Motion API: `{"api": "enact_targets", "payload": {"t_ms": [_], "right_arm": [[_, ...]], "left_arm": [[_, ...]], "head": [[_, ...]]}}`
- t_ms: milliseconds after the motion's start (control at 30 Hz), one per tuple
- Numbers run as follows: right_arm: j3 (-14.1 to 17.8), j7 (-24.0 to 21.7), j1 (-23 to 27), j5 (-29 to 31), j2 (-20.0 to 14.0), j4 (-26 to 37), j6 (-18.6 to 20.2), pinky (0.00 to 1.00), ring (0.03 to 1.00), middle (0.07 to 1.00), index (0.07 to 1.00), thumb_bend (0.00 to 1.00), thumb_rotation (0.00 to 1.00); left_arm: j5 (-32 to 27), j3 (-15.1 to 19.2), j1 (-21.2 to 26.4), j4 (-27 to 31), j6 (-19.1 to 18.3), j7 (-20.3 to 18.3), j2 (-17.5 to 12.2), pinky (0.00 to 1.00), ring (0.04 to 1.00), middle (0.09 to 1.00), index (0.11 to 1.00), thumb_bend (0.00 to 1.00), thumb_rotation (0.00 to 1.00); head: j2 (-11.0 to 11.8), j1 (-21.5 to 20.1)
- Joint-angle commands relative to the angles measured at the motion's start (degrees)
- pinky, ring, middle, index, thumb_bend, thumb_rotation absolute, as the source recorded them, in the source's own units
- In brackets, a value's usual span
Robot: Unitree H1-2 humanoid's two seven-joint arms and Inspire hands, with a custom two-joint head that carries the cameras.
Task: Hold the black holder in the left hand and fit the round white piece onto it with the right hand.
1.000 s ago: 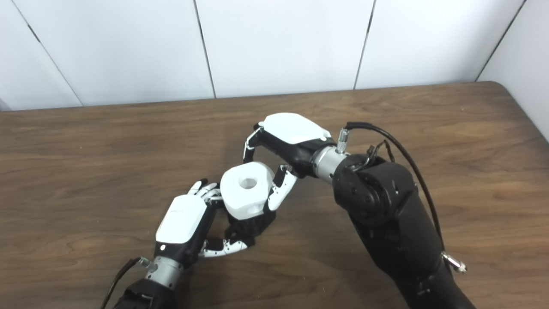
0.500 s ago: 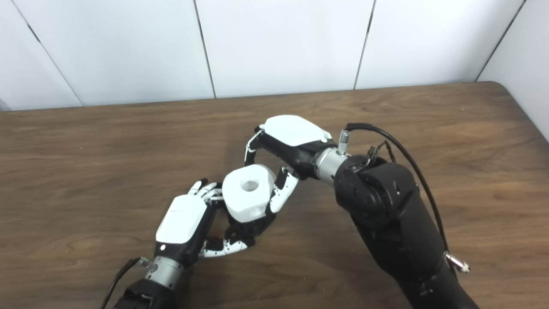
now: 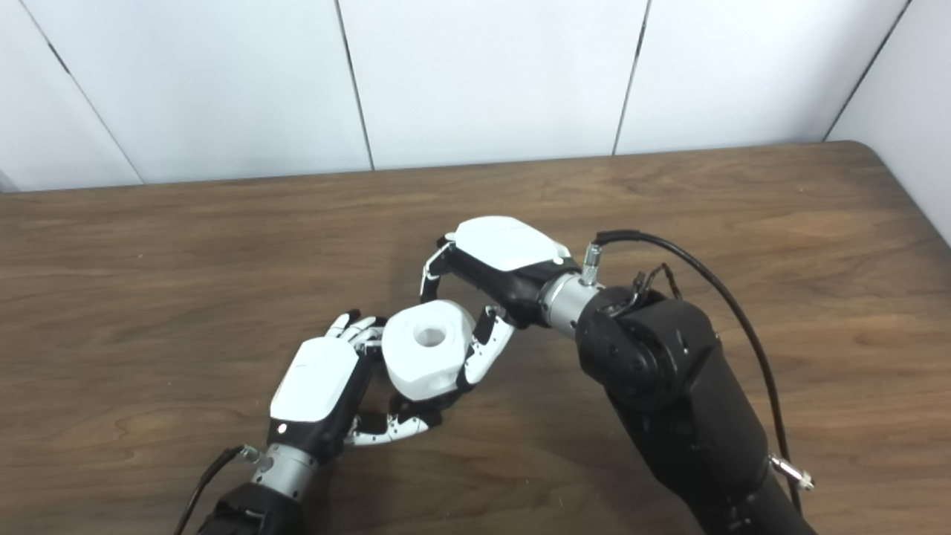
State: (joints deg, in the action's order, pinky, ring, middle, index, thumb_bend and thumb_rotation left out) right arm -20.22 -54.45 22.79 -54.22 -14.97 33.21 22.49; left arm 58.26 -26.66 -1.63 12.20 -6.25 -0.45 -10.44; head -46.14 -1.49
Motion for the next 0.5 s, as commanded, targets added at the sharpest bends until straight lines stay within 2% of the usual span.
{"api": "enact_targets", "payload": {"t_ms": [0, 467], "right_arm": [[0.1, 1.2, 1.4, -0.1, 0.3, 0.1, -0.9, 1.00, 0.948, 0.797, 0.481, 0.52, 0.13], [0.3, 2.1, 1.3, 0.2, -0.2, -0.4, -1.2, 1.00, 0.944, 0.788, 0.482, 0.52, 0.13]], "left_arm": [[1.3, -1.1, -0.3, -1.0, 0.0, -2.2, -0.1, 0.97, 0.873, 0.772, 0.487, 0.52, 0.05], [1.1, -1.0, -0.2, -1.0, 0.3, -2.1, -0.3, 0.97, 0.875, 0.771, 0.486, 0.52, 0.05]], "head": [[-0.1, 0.1], [-0.2, -0.3]]}}
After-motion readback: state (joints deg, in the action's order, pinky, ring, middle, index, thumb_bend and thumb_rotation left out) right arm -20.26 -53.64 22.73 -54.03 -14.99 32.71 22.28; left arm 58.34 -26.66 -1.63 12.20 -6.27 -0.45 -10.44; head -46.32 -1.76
